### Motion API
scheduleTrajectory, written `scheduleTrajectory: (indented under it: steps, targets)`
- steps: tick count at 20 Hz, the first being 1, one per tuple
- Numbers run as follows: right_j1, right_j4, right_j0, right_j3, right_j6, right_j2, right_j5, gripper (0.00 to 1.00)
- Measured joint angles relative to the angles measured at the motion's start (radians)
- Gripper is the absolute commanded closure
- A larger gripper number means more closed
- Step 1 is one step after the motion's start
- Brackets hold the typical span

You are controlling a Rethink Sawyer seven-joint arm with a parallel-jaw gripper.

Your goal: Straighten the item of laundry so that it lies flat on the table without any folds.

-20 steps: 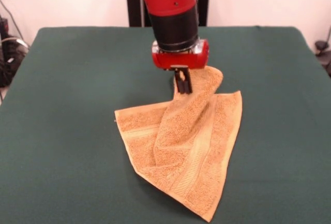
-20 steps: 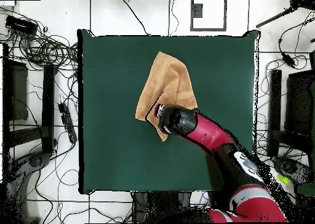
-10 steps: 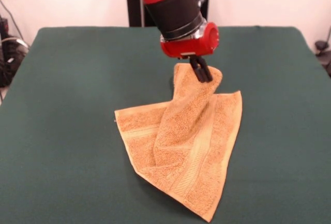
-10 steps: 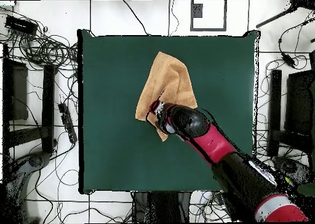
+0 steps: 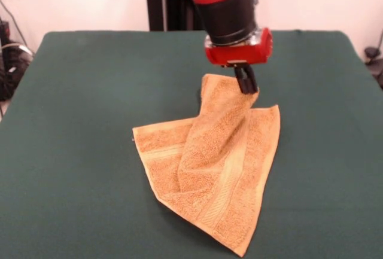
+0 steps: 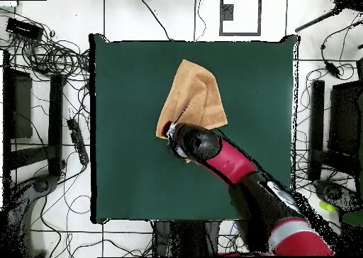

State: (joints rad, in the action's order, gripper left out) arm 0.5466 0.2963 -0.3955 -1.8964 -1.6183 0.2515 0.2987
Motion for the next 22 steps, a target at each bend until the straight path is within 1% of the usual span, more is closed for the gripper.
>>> scheduleTrajectory:
  steps: [1,3,5,7,9,14,22]
  targets:
    - [-0.010,-0.038,0.064,0.042,0.000,-0.059,0.014,1.00]
    - [-0.019,-0.072,0.115,0.083,0.000,-0.108,0.023,1.00]
    - [-0.038,-0.124,0.177,0.148,0.000,-0.175,0.032,1.00]
    - [-0.048,-0.150,0.205,0.184,0.000,-0.210,0.035,1.00]
    - [-0.066,-0.197,0.237,0.244,0.000,-0.259,0.035,1.00]
    - [-0.080,-0.250,0.243,0.324,0.000,-0.313,0.035,1.00]
    - [-0.076,-0.252,0.210,0.373,0.000,-0.335,0.035,1.00]
